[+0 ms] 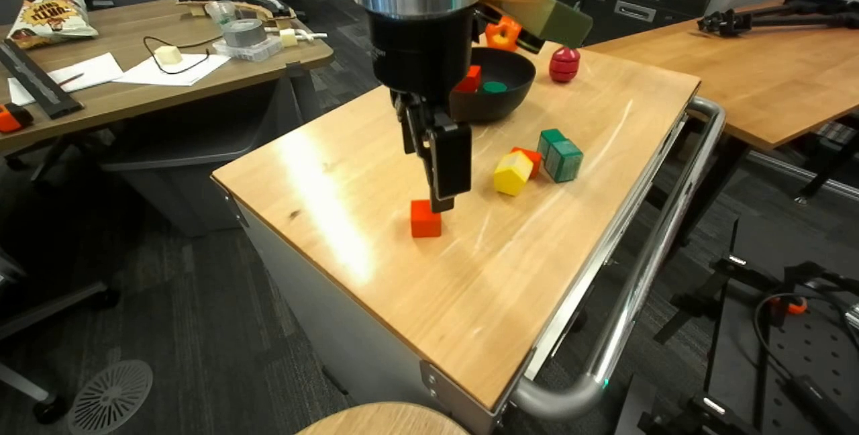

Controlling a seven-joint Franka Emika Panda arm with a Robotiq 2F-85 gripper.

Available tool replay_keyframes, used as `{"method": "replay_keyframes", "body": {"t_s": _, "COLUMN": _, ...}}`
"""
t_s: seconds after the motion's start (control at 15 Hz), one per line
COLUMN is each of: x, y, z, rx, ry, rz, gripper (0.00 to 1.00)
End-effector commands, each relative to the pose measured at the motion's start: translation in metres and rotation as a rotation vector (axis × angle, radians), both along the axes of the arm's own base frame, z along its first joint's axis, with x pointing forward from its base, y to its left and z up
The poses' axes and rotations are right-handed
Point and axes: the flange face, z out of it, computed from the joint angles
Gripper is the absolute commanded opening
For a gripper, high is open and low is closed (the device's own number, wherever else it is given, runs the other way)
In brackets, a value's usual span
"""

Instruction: Move the apple to the top right corner of the countertop, place all the blocks inside the black bowl, put the radish in the bowl

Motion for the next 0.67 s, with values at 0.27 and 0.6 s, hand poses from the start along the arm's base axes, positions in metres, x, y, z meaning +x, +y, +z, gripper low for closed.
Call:
{"method": "replay_keyframes", "body": {"t_s": 0.27, "x": 0.023, "y": -0.01, "z": -0.025, "rx": 0.066, "ry": -0.031, "rz": -0.196, "gripper": 1.0}}
{"method": "replay_keyframes", "body": {"t_s": 0.6, "x": 0.025, "y": -0.012, "z": -0.033, "rx": 0.047, "ry": -0.008, "rz": -0.235, "gripper": 0.87}}
